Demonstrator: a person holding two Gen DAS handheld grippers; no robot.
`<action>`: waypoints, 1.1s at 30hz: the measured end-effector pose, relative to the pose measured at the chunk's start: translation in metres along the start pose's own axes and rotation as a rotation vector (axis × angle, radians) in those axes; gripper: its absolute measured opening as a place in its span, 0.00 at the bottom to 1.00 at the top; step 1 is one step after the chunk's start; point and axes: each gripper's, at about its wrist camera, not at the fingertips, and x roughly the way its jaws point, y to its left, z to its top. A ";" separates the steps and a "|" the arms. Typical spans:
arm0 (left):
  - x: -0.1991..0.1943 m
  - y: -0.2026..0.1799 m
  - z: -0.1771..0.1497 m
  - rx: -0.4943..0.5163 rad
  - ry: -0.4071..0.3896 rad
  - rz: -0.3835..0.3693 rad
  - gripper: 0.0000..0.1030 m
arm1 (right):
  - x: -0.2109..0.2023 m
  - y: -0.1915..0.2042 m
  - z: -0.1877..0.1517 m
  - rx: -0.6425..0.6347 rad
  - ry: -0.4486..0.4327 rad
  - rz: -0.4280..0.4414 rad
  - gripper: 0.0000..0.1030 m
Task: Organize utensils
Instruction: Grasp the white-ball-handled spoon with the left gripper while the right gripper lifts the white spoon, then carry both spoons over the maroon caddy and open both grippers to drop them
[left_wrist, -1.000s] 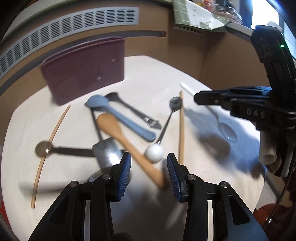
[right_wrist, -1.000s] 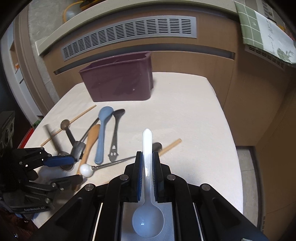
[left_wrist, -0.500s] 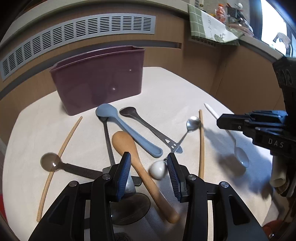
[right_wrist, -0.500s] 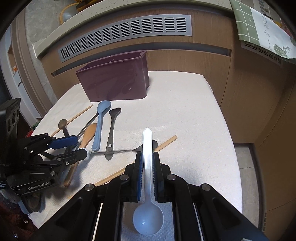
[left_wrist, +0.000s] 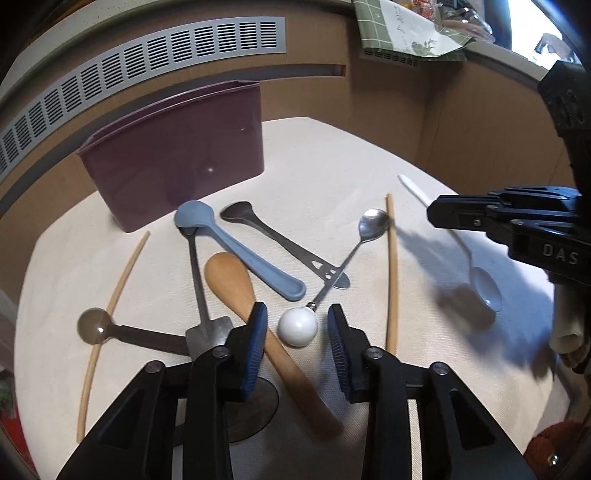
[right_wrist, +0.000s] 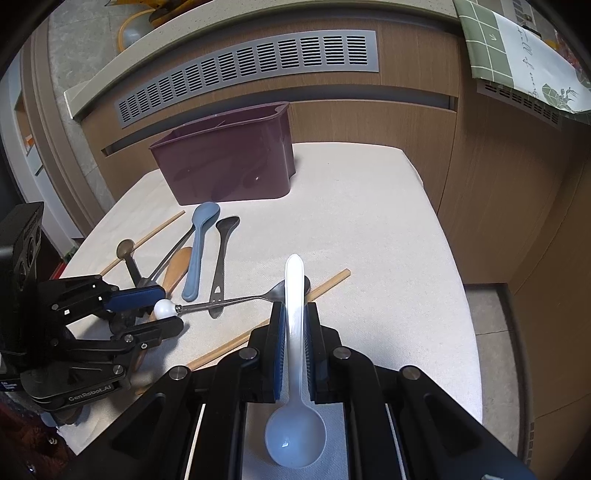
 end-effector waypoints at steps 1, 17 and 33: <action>0.000 0.001 0.000 -0.010 0.003 -0.004 0.22 | -0.001 0.000 0.000 0.000 -0.003 -0.001 0.09; -0.111 0.055 0.037 -0.182 -0.249 0.092 0.22 | -0.026 0.013 0.020 0.000 -0.089 -0.008 0.09; -0.179 0.092 0.128 -0.116 -0.470 0.234 0.21 | -0.072 0.046 0.140 -0.114 -0.342 -0.004 0.09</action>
